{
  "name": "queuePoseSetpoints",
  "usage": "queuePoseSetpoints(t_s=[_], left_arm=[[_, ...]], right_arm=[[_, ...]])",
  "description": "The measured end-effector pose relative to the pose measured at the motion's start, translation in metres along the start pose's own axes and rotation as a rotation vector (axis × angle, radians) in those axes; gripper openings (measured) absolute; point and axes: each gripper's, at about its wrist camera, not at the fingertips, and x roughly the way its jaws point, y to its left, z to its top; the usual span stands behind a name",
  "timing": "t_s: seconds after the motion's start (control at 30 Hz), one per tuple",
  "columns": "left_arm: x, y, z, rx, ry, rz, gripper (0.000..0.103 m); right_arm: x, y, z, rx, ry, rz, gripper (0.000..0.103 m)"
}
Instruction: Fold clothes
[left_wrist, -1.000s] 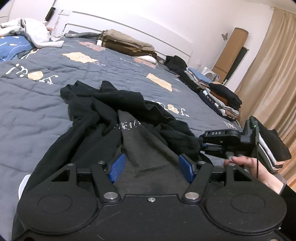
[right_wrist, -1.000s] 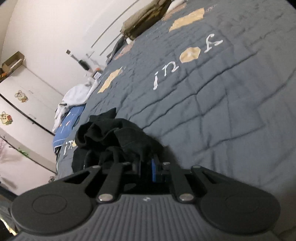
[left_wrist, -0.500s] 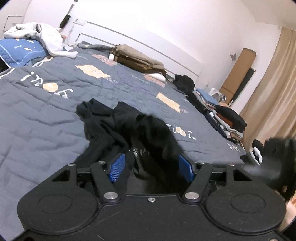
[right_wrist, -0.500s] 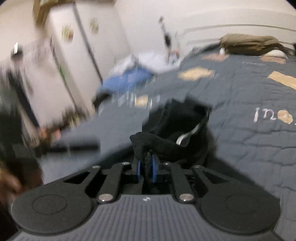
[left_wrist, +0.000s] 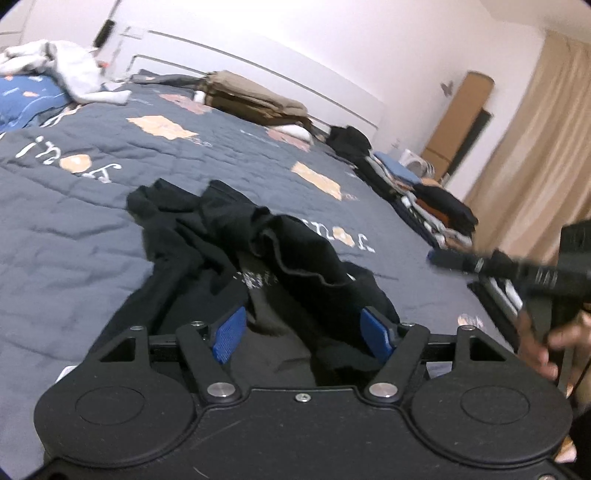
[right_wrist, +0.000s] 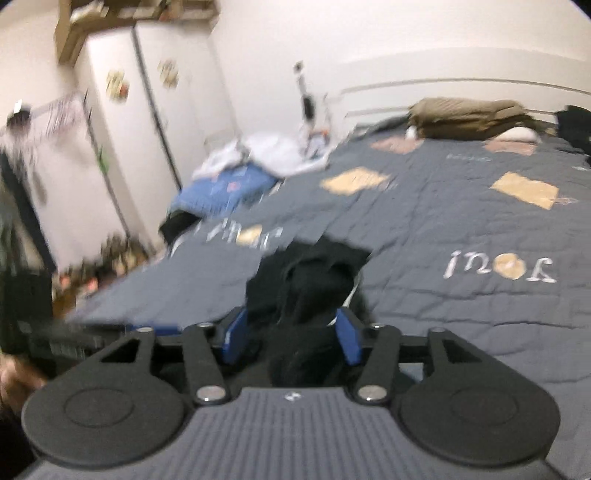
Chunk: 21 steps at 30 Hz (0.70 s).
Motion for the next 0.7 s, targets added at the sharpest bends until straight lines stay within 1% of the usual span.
queuePoseSetpoints(t_s=[0.07,0.17,0.27,0.37,0.43,0.47,0.5,0.6,0.7], left_arm=[[0.004,-0.002,-0.002,0.005,0.016,-0.003,0.070],[0.008,-0.004,-0.004,0.011,0.034,0.009,0.074],[0.011,-0.005,-0.004,0.004,0.056,0.016,0.074],[0.013,-0.009,-0.006,0.016,0.072,0.005,0.074],[0.010,-0.013,-0.010,0.047,0.041,0.013,0.085],[0.008,-0.017,-0.011,0.072,0.015,0.019,0.100],[0.005,-0.020,-0.013,0.098,-0.010,0.025,0.103],[0.003,-0.029,-0.015,0.165,-0.035,0.048,0.103],[0.004,-0.034,-0.019,0.204,-0.046,0.075,0.103]], right_arm=[[-0.001,-0.009,-0.001,0.003,-0.015,-0.050,0.064],[-0.002,-0.016,-0.007,0.012,0.021,-0.147,0.064],[-0.008,-0.017,-0.017,0.008,0.040,-0.179,0.064],[-0.016,-0.017,-0.031,-0.022,0.015,-0.217,0.065],[-0.020,-0.018,-0.041,-0.038,-0.023,-0.227,0.069],[-0.022,-0.019,-0.046,-0.041,-0.035,-0.220,0.074],[-0.023,-0.019,-0.050,-0.045,-0.043,-0.214,0.079],[-0.024,-0.020,-0.061,-0.047,-0.049,-0.219,0.085],[-0.019,-0.023,-0.064,-0.034,-0.026,-0.221,0.087]])
